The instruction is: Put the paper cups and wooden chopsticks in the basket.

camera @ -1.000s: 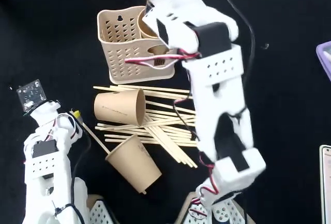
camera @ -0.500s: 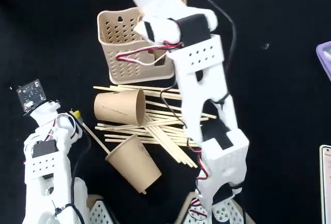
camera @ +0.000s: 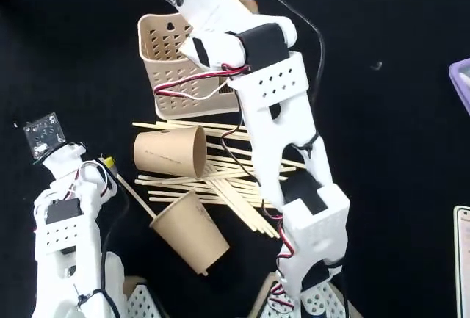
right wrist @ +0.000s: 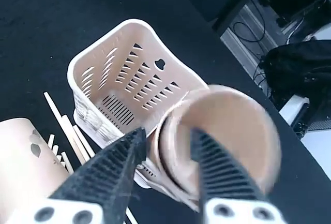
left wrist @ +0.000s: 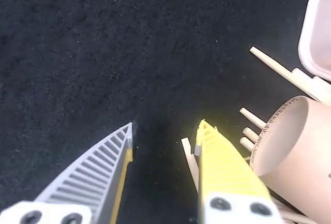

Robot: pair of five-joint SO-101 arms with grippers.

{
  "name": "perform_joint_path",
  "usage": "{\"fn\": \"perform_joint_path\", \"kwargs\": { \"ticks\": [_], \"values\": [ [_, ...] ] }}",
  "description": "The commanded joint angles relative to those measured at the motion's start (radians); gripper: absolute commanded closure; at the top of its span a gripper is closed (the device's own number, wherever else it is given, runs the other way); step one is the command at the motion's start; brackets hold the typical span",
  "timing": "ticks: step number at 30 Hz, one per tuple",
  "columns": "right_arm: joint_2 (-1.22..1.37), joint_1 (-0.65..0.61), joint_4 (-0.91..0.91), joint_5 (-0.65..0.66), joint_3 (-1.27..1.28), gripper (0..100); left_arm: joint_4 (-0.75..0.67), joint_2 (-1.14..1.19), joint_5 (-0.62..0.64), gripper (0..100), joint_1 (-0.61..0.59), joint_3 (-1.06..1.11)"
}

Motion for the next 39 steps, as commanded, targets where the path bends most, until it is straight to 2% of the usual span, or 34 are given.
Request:
{"fn": "perform_joint_path", "kwargs": {
  "ticks": [1,7,11,16,23,27,32,35,39],
  "values": [
    [-0.054,-0.02,0.025,-0.011,-0.084,83.0,-0.015,-0.006,0.002,80,0.01,-0.015],
    [-0.127,-0.029,0.216,-0.011,-0.176,83.8,-0.015,-0.006,0.002,80,0.01,-0.015],
    [-0.199,-0.002,0.215,-0.011,-0.09,83.7,-0.015,-0.006,0.002,80,0.01,-0.015],
    [-0.367,-0.052,0.215,-0.011,0.177,83.8,-0.015,-0.006,0.002,80,0.01,-0.015],
    [-0.662,-0.176,0.184,-0.005,0.751,83.6,-0.015,-0.006,0.002,80,0.016,-0.013],
    [-0.811,-0.253,0.051,0.035,1.118,83.5,-0.015,-0.006,0.002,80,0.008,-0.018],
    [-0.997,-0.334,-0.212,0.078,1.518,83.5,-0.017,-0.006,0.005,80,-0.025,-0.019],
    [-1.049,-0.336,-0.425,-0.084,1.63,83.5,-0.032,-0.006,0.011,80,-0.074,-0.024],
    [-1.01,-0.311,-0.64,-0.287,1.698,83.5,-0.043,-0.006,0.011,80,-0.079,-0.019]
  ]
}}
